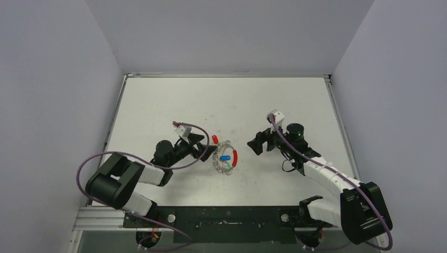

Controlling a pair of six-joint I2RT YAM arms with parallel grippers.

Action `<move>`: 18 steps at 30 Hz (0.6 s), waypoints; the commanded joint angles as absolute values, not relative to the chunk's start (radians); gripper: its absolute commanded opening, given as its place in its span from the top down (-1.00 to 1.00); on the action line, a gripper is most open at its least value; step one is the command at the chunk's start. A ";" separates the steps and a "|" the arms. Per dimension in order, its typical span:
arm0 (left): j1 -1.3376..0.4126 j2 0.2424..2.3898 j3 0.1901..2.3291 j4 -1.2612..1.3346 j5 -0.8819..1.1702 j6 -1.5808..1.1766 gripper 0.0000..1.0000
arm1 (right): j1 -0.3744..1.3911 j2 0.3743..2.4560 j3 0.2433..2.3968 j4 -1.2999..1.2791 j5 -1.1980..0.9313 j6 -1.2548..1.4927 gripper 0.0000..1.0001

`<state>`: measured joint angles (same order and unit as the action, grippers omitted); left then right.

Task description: Put the keys on the keyring

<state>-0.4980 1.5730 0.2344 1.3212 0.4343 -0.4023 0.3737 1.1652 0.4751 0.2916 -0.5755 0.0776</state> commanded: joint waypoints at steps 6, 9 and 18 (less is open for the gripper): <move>-0.313 1.062 0.416 0.388 0.229 -0.151 -0.94 | 0.152 1.081 0.506 0.144 -0.204 0.053 -1.00; -0.257 1.024 0.473 0.171 0.075 -0.120 -0.94 | 0.121 1.065 0.472 0.163 -0.020 0.032 -1.00; -0.170 1.190 0.455 0.353 -0.169 -0.014 -0.94 | 0.082 1.246 0.327 0.580 0.160 -0.009 -1.00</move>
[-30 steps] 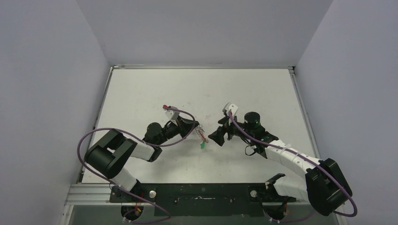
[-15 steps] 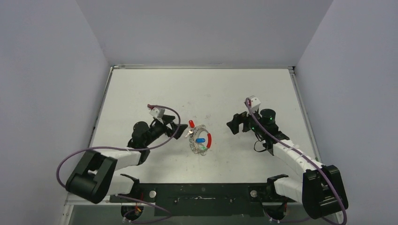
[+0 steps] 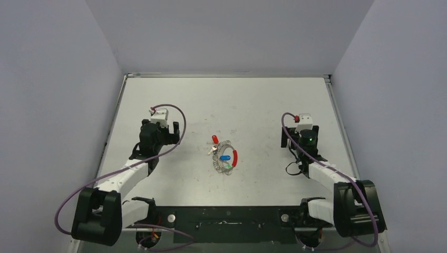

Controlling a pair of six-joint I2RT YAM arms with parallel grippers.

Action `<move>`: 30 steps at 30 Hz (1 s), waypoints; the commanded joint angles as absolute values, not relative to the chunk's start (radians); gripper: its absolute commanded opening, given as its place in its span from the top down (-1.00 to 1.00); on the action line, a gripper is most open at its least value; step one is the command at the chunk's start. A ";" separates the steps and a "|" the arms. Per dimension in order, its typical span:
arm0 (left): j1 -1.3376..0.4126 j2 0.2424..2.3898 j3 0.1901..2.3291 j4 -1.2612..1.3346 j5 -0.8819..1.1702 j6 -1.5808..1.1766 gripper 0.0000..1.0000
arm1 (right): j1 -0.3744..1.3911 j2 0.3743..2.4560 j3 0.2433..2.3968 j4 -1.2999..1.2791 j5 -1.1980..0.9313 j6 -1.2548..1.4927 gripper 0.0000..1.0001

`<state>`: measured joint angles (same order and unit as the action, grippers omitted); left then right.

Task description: Put the keys on the keyring

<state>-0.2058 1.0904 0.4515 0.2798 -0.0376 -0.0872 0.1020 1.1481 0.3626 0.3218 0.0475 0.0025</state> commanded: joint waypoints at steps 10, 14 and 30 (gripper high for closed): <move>-0.049 1.463 0.456 0.617 -0.175 -0.040 -0.94 | 0.044 1.403 0.333 0.818 0.132 0.031 -1.00; -0.028 1.490 0.359 0.862 -0.190 0.034 -0.94 | 0.042 1.556 0.265 1.089 0.141 0.070 -1.00; 0.023 1.609 0.349 0.980 -0.166 0.006 -0.94 | 0.063 1.625 0.408 0.894 0.105 0.022 -1.00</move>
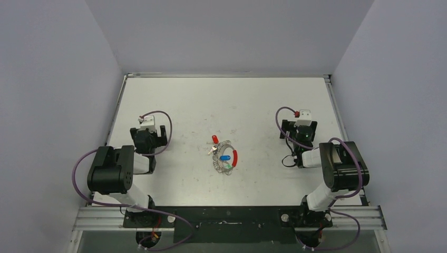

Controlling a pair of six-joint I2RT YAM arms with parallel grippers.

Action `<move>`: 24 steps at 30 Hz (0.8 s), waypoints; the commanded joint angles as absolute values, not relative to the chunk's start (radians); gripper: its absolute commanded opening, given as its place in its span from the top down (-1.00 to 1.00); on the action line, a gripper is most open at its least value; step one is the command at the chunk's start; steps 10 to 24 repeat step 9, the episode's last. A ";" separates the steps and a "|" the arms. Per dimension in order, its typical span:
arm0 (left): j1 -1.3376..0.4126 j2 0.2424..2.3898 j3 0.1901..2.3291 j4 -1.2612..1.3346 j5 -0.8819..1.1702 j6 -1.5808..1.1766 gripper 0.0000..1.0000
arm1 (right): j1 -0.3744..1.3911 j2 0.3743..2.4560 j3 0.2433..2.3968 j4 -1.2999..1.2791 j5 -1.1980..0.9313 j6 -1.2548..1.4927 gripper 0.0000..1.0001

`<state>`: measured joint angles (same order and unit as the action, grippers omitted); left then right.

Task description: Put the keys on the keyring

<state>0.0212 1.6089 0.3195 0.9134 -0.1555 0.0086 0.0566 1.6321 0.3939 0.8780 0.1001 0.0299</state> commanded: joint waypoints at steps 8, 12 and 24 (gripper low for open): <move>0.039 1.613 0.365 0.956 -0.137 0.006 -0.94 | 0.063 1.626 0.408 0.896 0.104 0.022 -1.00; 0.036 1.609 0.357 0.966 -0.147 0.006 -0.94 | 0.063 1.625 0.408 0.896 0.105 0.022 -1.00; 0.036 1.609 0.357 0.966 -0.147 0.006 -0.94 | 0.063 1.625 0.408 0.896 0.105 0.022 -1.00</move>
